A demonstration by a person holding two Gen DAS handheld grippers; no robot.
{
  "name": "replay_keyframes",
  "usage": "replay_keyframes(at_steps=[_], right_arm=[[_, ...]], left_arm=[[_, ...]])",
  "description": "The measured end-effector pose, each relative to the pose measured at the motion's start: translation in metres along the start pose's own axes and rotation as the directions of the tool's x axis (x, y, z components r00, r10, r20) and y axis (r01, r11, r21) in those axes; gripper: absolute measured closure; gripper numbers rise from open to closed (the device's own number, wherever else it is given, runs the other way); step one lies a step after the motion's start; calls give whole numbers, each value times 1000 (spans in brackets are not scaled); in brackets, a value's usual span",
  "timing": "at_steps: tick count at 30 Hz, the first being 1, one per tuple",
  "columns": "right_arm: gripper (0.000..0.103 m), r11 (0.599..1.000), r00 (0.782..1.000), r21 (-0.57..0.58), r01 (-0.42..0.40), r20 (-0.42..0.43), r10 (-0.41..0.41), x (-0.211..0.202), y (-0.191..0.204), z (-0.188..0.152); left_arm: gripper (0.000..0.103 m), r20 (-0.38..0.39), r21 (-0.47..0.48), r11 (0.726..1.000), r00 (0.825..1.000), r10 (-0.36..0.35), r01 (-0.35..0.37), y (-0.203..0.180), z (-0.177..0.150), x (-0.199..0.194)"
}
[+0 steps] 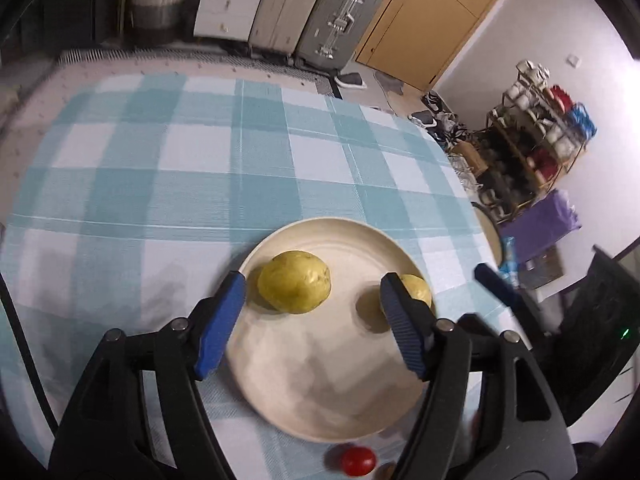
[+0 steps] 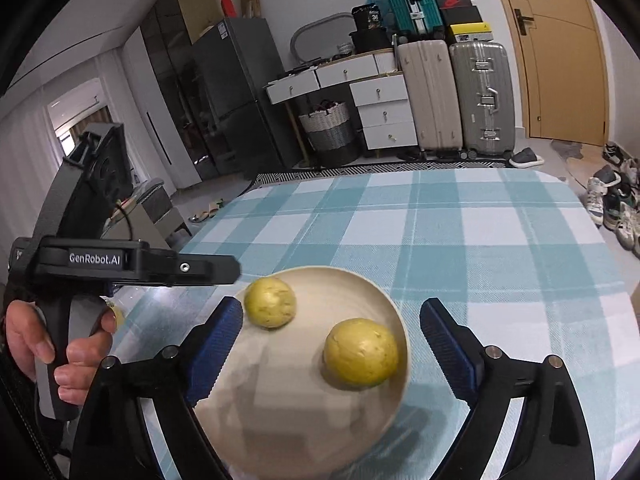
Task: Organize fruits
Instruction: 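Open both grippers and lift them away from the plate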
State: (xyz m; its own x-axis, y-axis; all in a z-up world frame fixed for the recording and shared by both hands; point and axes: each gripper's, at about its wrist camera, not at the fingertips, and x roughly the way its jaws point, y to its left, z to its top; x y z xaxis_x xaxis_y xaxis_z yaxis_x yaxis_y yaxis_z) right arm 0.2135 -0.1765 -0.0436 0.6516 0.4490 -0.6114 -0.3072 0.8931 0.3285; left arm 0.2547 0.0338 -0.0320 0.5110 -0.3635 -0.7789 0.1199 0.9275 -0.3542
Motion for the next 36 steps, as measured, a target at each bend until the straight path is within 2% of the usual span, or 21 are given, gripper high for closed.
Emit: replay_keyframes(at_steps=[4, 8, 14, 18, 19, 23, 32, 36], right_arm=[[7, 1000, 999, 2, 17, 33, -17, -22, 4, -8], [3, 1000, 998, -8, 8, 66, -7, -43, 11, -14], [0, 999, 994, -47, -24, 107, 29, -72, 27, -25], [0, 998, 993, -58, -18, 115, 24, -85, 35, -32], [0, 998, 993, -59, -19, 117, 25, -88, 37, -34], [0, 997, 992, -71, -21, 124, 29, -97, 44, -41], [0, 996, 993, -92, -12, 119, 23, -115, 58, -54], [0, 995, 992, -100, -3, 124, 15, -123, 63, -61]], left_arm=[[32, 35, 26, 998, 998, 52, -53, -7, -19, -23], [20, 93, 41, 994, 990, 102, -106, -14, -38, -48], [17, 133, 27, 990, 982, 135, -140, -18, -62, -74], [1, 179, 42, 983, 969, 168, -178, -25, -80, -89], [1, 199, 49, 980, 964, 179, -192, -28, -86, -95], [1, 222, 60, 978, 958, 180, -198, -35, -100, -110], [1, 249, 67, 976, 951, 183, -205, -38, -127, -126], [1, 244, 78, 978, 955, 169, -193, -39, -142, -129]])
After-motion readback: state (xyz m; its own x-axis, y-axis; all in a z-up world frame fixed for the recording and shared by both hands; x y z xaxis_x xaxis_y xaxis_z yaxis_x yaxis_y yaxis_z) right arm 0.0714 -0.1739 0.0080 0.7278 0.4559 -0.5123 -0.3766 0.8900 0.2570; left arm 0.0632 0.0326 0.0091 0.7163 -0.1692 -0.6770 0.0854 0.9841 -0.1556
